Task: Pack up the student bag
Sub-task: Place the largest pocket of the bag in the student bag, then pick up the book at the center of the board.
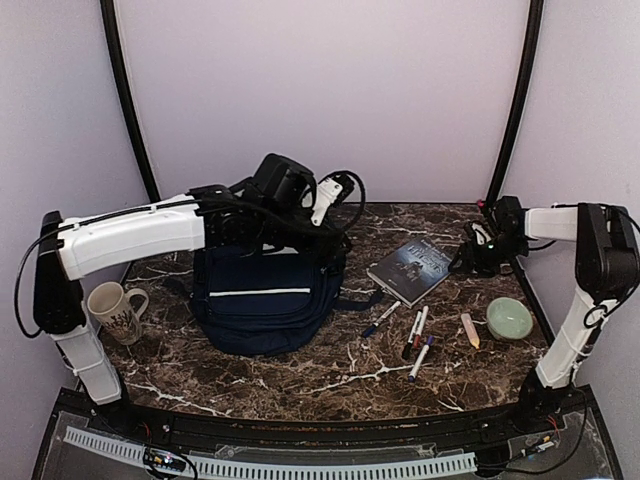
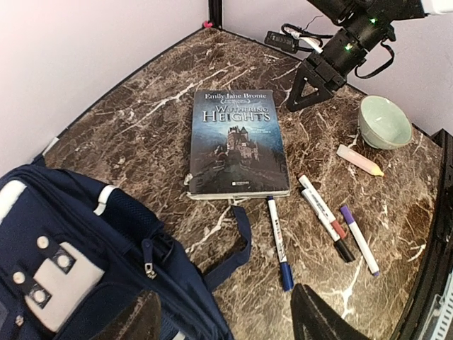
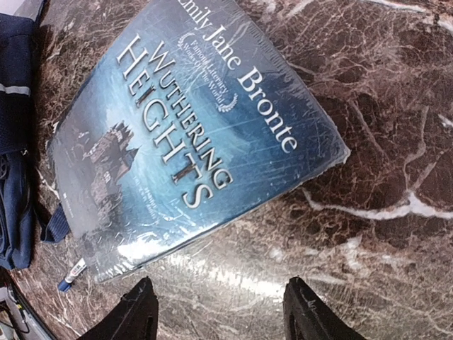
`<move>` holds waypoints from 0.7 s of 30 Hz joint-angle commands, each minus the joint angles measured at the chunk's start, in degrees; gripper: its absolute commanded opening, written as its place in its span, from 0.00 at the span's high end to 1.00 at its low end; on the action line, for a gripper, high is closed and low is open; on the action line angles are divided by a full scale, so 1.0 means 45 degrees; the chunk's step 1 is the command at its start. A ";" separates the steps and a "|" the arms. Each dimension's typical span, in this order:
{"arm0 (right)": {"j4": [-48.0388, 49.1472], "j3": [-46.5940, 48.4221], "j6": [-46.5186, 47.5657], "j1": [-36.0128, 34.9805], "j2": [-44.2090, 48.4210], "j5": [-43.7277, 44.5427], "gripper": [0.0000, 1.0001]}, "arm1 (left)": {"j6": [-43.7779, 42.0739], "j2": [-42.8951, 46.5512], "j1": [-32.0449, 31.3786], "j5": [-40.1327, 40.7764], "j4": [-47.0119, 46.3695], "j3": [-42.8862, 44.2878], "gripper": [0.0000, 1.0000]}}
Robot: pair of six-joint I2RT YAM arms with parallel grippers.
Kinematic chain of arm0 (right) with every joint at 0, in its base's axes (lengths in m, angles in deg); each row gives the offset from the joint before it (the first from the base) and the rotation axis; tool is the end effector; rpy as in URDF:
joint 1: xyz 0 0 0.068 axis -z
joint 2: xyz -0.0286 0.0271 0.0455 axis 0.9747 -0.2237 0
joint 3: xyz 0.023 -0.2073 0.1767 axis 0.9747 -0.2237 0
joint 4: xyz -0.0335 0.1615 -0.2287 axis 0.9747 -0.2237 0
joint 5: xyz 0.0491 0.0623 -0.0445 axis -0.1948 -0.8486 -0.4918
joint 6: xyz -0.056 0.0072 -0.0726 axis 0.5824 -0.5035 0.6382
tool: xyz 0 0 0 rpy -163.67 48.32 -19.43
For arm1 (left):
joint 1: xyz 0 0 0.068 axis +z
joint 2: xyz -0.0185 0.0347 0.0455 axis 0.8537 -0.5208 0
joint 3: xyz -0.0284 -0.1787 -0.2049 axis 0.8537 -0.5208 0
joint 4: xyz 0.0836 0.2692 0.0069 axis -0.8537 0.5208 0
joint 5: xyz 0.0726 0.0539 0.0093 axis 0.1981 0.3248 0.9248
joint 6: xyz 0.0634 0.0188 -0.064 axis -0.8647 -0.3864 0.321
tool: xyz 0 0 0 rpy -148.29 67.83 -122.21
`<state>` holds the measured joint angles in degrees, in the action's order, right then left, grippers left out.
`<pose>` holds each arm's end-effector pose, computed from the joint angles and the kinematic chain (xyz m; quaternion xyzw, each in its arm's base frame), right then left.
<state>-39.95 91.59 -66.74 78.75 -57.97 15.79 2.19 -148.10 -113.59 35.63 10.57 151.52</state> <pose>0.3758 0.0266 0.1311 -0.0131 0.9536 0.2305 0.1935 0.2691 -0.3760 0.3220 0.3739 0.7785 -0.2185 0.4542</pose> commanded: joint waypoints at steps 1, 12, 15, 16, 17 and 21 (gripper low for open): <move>-0.0218 0.0993 -0.0288 0.0015 -0.0777 0.0098 0.39 | 0.1375 -0.2172 0.0011 -0.0348 -0.1619 0.0793 0.34; -0.0446 0.2105 -0.0454 -0.0003 -0.2756 0.0100 0.35 | 0.2972 -0.7820 0.0601 -0.0058 -0.1778 0.5536 0.25; -0.0218 0.2189 -0.0463 -0.0017 -0.2838 0.0199 0.34 | 0.3464 -0.8875 0.0883 0.0094 -0.1545 0.6649 0.23; -0.0192 0.2227 -0.0464 -0.0017 -0.2900 0.0188 0.34 | 0.3611 -0.9172 0.0992 0.0074 -0.1457 0.7029 0.22; -0.0177 0.2313 -0.0447 -0.0049 -0.2976 0.0148 0.34 | 0.3744 -0.9497 0.1095 0.0001 -0.1353 0.7460 0.21; -0.0228 0.2691 -0.0326 -0.0283 -0.3344 0.0176 0.34 | 0.4501 -1.0680 0.1670 -0.0999 -0.1098 0.8732 0.20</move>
<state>-41.31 101.58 -68.14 78.55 -70.75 16.08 17.73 -193.09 -108.41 34.76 3.90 185.57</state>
